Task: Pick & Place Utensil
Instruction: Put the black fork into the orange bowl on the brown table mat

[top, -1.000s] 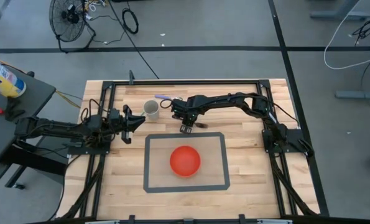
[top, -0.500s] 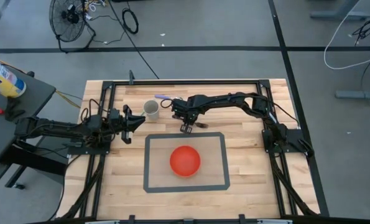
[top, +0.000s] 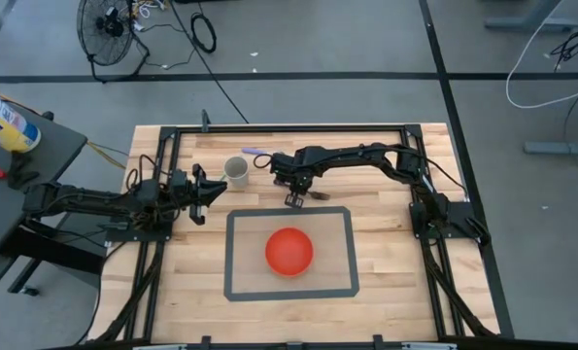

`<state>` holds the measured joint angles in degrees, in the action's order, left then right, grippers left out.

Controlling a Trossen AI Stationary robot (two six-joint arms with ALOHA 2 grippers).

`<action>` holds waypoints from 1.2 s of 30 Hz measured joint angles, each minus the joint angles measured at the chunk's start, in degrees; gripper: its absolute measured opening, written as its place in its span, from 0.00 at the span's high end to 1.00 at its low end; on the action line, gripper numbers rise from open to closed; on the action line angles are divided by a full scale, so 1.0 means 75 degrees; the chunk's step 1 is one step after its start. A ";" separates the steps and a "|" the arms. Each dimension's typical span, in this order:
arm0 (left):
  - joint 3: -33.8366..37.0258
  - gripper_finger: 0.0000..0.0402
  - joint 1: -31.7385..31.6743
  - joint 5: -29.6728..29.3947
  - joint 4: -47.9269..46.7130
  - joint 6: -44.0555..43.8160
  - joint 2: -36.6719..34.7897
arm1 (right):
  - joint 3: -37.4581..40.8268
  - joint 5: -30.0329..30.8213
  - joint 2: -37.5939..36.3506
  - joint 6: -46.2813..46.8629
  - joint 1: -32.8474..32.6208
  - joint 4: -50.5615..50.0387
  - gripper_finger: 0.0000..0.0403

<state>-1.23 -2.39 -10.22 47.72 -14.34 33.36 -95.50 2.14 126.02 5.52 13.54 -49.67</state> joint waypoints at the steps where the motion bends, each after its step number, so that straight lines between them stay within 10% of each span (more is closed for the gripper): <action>1: 0.0000 0.88 0.0000 0.0000 0.0001 -0.0002 0.0003 | 0.0000 -0.0034 0.0000 0.0000 0.0000 -0.0025 0.96; 36: 0.0000 0.88 0.0000 -0.0003 -0.0002 0.0002 0.0000 | 0.0466 -0.0092 -0.0012 -0.0082 -0.0017 -0.0210 0.90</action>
<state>-1.23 -2.39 -10.24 47.70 -14.32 33.37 -92.01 1.45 125.93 4.91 13.41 -51.24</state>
